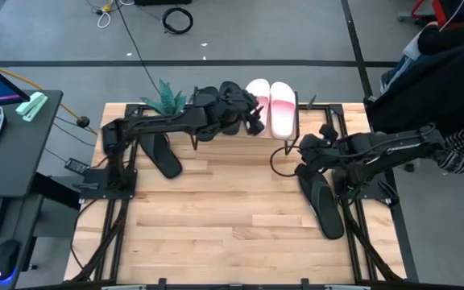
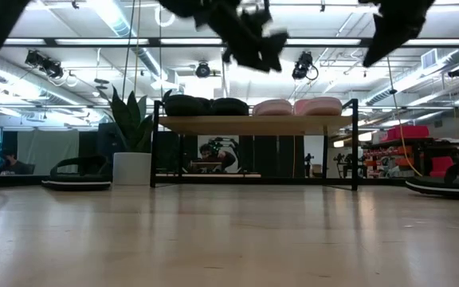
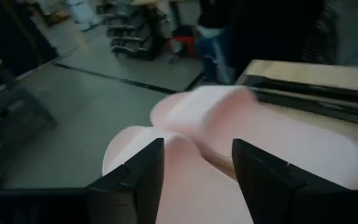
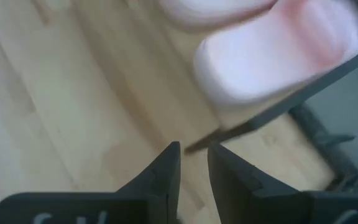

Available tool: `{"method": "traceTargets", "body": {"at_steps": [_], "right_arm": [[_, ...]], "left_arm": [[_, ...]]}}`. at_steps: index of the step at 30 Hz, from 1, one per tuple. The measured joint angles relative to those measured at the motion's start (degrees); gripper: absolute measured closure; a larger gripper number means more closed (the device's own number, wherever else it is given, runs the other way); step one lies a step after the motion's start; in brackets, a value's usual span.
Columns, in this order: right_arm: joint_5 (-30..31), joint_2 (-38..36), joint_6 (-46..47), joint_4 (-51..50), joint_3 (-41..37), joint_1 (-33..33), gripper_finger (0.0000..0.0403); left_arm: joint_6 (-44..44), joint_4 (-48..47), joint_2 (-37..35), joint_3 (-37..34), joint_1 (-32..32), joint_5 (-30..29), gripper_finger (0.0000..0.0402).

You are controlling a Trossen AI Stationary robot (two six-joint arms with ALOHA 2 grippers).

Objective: Pick and place slides into the shelf
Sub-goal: Put the left black slipper under the shelf

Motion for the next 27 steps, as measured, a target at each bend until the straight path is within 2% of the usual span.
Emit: {"method": "traceTargets", "body": {"at_steps": [5,9,13,17,21,24,27], "right_arm": [[-9.4,0.0,6.9,0.7,-6.4,0.0,0.0316],[-16.1,0.0,10.9,3.6,-12.0,0.0,0.0316],[-20.2,0.0,15.9,6.2,-16.3,0.0,0.0316],[-22.5,0.0,20.9,6.7,-17.9,0.0,0.0316],[-22.6,0.0,22.6,6.9,-17.6,0.0,0.0316],[-22.6,0.0,22.9,7.7,-16.9,0.0,0.0316],[-22.6,0.0,22.9,9.4,-16.8,0.0,0.0316]], "left_arm": [[0.1,-15.8,-10.4,0.0,-5.5,0.0,0.0214],[-3.7,-33.8,-17.8,0.0,-10.7,0.0,0.0212],[-19.0,-53.0,-23.0,0.0,-16.8,0.1,0.0216],[-36.8,-69.9,-24.7,-0.1,-23.9,0.1,0.0224],[-46.3,-75.4,-24.7,-3.0,-29.9,-0.6,0.0232],[-52.4,-72.0,-24.6,-9.4,-33.0,-2.2,0.0237],[-63.3,-70.9,-24.6,-17.6,-33.8,-6.6,0.0244]]}}
